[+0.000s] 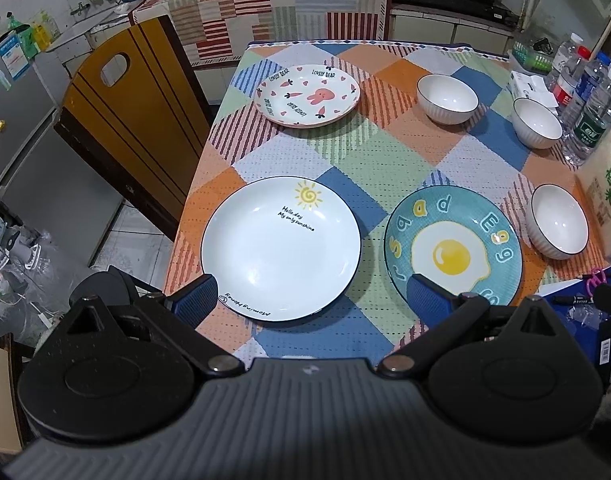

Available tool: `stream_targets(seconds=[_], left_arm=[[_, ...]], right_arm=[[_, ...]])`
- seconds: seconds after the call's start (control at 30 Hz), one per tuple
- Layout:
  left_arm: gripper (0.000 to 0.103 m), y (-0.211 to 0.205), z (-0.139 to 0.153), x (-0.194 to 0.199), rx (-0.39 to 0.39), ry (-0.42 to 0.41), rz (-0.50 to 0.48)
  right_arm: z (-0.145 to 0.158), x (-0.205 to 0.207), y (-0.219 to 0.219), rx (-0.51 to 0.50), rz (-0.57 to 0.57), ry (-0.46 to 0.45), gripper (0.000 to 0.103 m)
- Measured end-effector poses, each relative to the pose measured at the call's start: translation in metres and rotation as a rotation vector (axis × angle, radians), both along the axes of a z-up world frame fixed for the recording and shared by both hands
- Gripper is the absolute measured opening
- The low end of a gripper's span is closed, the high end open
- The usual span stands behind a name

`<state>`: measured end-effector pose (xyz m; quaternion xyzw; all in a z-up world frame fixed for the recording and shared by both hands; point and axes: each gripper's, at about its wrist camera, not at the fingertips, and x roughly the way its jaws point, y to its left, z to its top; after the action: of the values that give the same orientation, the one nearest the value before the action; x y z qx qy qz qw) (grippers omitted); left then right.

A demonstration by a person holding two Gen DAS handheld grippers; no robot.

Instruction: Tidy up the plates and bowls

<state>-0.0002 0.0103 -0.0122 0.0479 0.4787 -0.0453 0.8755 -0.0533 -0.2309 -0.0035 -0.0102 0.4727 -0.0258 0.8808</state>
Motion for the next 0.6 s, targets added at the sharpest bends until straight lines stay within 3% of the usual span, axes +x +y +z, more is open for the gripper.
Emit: stream_targets(seconds=[0.53, 0.6], left_arm=[[0.103, 0.0054, -0.0035, -0.0040, -0.017, -0.091, 0.023], [0.103, 0.0085, -0.0020, -0.0044, -0.069, -0.084, 0.024]], right_arm=[[-0.0038, 0.0017, -0.0012, -0.005, -0.003, 0.004, 0.103], [-0.0050, 0.0021, -0.0012, -0.008, -0.003, 0.006, 0.103]])
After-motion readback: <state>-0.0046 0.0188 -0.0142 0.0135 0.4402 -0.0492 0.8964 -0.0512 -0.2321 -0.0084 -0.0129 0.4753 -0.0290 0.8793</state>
